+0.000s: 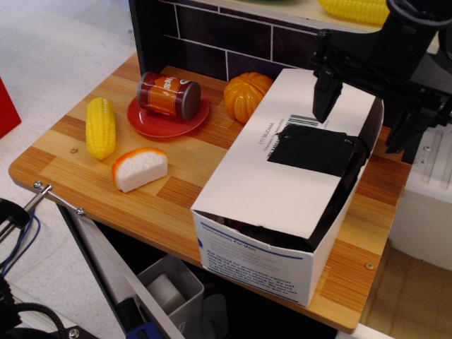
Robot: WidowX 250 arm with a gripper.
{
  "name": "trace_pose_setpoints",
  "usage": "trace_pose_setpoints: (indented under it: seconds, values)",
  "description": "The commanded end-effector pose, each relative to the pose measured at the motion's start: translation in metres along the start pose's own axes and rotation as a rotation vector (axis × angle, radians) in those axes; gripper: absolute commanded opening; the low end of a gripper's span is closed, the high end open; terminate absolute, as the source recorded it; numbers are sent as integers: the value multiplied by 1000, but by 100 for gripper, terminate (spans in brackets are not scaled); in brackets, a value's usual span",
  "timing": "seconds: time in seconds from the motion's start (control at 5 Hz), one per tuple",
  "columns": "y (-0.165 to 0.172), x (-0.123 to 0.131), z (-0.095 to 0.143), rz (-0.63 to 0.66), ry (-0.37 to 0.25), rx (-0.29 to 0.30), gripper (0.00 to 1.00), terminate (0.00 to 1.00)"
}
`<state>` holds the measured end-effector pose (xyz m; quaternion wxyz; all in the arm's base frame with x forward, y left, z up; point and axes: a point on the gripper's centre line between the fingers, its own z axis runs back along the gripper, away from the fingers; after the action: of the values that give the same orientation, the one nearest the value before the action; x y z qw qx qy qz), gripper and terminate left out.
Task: Open white1fbox flap
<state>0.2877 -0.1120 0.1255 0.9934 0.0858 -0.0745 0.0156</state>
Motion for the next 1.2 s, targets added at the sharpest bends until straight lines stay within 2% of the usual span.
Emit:
trace_pose_setpoints:
  seconds: [0.0, 0.2, 0.4, 0.8, 1.0]
  values:
    - [0, 0, 0, 0, 0, 0, 100, 0]
    - [-8, 11, -2, -23, 45, 86, 100, 0]
    - [-13, 15, -4, -30, 44, 153, 100, 0]
    - [10, -2, -14, -76, 37, 260, 100, 0]
    - [23, -11, -20, -87, 38, 267, 100, 0]
